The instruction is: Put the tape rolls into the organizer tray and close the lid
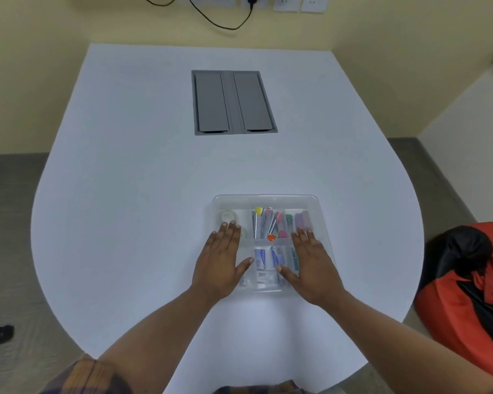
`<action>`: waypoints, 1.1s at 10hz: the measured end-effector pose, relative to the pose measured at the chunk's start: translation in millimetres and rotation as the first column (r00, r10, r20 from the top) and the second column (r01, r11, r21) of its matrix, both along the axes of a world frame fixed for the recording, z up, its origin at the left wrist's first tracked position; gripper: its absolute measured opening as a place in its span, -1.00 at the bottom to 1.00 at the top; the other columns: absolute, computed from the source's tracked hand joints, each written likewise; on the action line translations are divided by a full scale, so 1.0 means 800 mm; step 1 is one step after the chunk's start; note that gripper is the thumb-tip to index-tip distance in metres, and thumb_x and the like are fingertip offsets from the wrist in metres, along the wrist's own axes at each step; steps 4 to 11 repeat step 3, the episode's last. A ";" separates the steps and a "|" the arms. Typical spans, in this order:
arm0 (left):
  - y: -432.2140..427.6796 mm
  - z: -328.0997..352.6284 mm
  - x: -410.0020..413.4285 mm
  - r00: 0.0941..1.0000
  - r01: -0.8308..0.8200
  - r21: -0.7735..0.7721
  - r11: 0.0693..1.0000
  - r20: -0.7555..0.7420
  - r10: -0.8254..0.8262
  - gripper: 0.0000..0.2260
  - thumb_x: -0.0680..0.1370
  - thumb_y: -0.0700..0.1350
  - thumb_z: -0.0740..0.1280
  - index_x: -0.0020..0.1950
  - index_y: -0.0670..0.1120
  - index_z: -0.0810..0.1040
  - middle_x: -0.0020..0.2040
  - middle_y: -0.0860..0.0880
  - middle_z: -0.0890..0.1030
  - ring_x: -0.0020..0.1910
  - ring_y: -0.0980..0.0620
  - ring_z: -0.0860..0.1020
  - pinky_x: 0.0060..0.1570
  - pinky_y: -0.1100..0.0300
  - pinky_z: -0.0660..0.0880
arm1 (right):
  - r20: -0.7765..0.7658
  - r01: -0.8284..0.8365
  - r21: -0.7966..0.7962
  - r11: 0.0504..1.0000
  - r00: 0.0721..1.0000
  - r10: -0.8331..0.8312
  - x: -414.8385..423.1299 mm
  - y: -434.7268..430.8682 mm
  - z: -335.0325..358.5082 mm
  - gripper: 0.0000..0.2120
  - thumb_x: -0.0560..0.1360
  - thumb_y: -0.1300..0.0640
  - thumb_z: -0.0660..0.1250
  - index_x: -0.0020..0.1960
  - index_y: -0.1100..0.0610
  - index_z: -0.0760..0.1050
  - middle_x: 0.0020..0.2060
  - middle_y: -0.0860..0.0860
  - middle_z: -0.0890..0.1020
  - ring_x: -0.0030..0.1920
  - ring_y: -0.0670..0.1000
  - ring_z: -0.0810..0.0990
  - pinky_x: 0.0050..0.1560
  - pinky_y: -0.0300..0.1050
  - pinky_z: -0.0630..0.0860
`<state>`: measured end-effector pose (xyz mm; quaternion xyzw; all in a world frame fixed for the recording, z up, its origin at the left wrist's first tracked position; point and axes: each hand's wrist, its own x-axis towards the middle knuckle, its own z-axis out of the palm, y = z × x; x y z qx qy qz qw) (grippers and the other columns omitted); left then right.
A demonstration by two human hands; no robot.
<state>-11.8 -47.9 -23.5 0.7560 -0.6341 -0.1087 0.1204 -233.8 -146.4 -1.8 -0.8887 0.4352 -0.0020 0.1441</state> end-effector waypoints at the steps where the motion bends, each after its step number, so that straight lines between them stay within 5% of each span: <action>1: 0.010 0.009 0.005 0.999 0.020 -0.003 1.000 0.047 -0.020 -0.32 0.60 0.27 -0.01 0.59 -0.09 -0.05 0.61 -0.04 -0.03 0.58 0.02 -0.10 0.51 0.14 -0.24 | 0.039 0.067 -0.007 0.998 0.997 -0.066 0.010 0.016 0.007 -0.17 0.49 -0.38 -0.01 0.55 0.09 -0.13 0.55 -0.01 -0.11 0.53 -0.01 -0.19 0.51 -0.02 -0.08; 3: 0.015 0.032 0.012 0.990 -0.028 -0.045 0.999 0.138 0.034 -0.32 0.59 0.28 -0.06 0.59 -0.11 0.00 0.61 -0.05 0.01 0.55 0.04 -0.18 0.52 0.10 -0.22 | 0.167 0.141 -0.009 0.990 0.976 -0.138 0.023 0.030 0.015 -0.20 0.51 -0.34 0.04 0.55 0.08 -0.13 0.55 -0.01 -0.10 0.53 -0.02 -0.17 0.51 0.01 -0.04; 11: 0.015 0.032 0.012 0.990 -0.028 -0.045 0.999 0.138 0.034 -0.32 0.59 0.28 -0.06 0.59 -0.11 0.00 0.61 -0.05 0.01 0.55 0.04 -0.18 0.52 0.10 -0.22 | 0.167 0.141 -0.009 0.990 0.976 -0.138 0.023 0.030 0.015 -0.20 0.51 -0.34 0.04 0.55 0.08 -0.13 0.55 -0.01 -0.10 0.53 -0.02 -0.17 0.51 0.01 -0.04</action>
